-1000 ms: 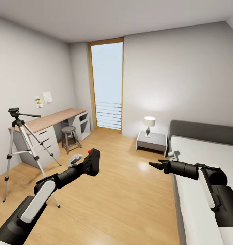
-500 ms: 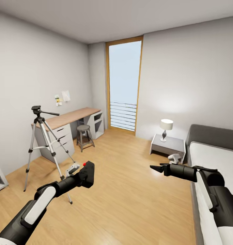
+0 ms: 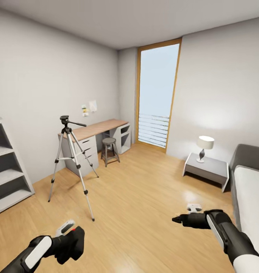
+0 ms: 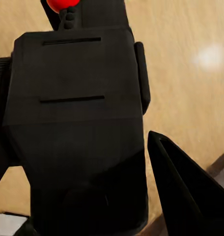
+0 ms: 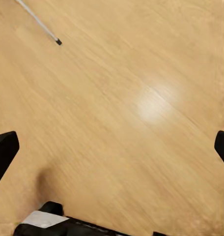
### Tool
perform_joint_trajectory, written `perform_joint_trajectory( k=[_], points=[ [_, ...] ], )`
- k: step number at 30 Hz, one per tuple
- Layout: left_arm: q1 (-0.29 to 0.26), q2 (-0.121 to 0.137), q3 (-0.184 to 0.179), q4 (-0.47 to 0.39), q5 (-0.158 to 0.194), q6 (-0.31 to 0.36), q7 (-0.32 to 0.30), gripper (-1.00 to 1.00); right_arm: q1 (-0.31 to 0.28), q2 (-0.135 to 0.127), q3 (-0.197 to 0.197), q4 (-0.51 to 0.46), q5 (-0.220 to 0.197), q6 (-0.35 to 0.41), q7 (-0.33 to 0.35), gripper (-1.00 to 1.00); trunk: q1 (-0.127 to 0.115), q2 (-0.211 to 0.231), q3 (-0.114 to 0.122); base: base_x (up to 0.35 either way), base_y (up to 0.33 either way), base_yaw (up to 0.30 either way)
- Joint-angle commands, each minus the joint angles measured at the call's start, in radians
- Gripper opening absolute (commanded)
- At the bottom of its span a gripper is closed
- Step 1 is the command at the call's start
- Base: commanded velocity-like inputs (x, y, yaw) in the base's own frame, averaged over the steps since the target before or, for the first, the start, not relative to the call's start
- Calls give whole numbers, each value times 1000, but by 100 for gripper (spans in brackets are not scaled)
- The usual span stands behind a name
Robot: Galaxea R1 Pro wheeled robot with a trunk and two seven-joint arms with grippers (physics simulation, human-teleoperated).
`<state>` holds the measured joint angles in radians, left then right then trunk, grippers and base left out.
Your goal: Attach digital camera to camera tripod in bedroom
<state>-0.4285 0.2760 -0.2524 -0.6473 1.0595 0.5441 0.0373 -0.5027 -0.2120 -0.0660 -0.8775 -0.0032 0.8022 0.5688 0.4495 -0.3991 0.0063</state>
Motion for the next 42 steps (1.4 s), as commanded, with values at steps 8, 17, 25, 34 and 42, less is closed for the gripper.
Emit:
perform_joint_trajectory(
  k=[8,17,25,34,42],
  points=[
    [-1,-61,-11,421,-130,-124,1,-100,0,34,89,401,59,-244,-200,100,0,-1,0,0,0,300],
    [31,-197,-12,638,-343,-399,26,-100,38,64,98,872,58,-558,-461,100,0,-1,0,0,0,298],
    [134,-213,-9,646,-352,-526,32,-100,211,66,95,908,52,-673,-500,100,0,-1,0,0,0,293],
    [164,-214,-8,647,-265,-580,32,-100,237,68,96,911,51,-706,-505,100,0,-1,0,0,0,292],
    [169,-215,-8,647,-224,-585,31,-100,239,67,94,911,53,-731,-514,100,0,-1,0,0,0,281]
  ],
)
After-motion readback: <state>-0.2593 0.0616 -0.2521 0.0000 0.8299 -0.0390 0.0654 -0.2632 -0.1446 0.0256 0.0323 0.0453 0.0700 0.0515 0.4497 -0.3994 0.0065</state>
